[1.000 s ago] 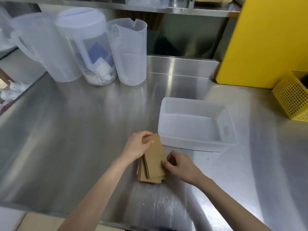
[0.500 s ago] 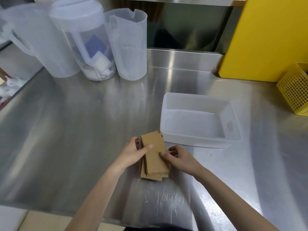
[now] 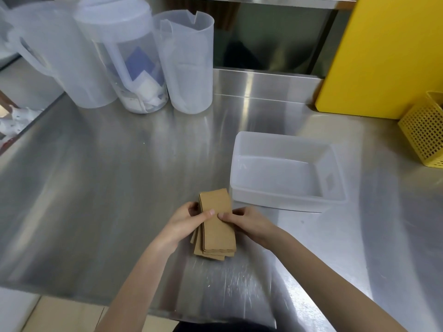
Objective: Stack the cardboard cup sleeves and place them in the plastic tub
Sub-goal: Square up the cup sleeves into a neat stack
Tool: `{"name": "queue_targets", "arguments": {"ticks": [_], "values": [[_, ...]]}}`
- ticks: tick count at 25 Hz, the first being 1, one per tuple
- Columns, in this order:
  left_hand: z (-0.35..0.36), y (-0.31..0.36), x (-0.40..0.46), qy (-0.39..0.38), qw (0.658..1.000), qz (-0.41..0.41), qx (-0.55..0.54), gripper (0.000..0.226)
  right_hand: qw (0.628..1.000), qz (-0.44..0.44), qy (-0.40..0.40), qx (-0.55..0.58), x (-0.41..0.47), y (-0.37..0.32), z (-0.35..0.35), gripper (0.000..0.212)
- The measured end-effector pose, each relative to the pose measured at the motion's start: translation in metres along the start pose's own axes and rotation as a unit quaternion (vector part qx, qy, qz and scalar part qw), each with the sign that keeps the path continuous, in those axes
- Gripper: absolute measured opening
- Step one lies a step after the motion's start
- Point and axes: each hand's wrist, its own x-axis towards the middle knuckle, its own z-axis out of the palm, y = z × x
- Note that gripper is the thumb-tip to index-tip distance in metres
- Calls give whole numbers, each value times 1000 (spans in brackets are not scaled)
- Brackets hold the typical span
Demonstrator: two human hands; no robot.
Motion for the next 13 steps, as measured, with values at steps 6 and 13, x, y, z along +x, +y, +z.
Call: {"name": "queue_targets", "arguments": {"ticks": [6, 13], "values": [[-7, -12, -15, -26, 1000, 3, -17, 60, 998, -7, -69, -10, -5, 7, 0, 51], [-4, -40, -42, -25, 996, 35, -73, 69, 991, -36, -124, -19, -21, 8, 7, 68]]}}
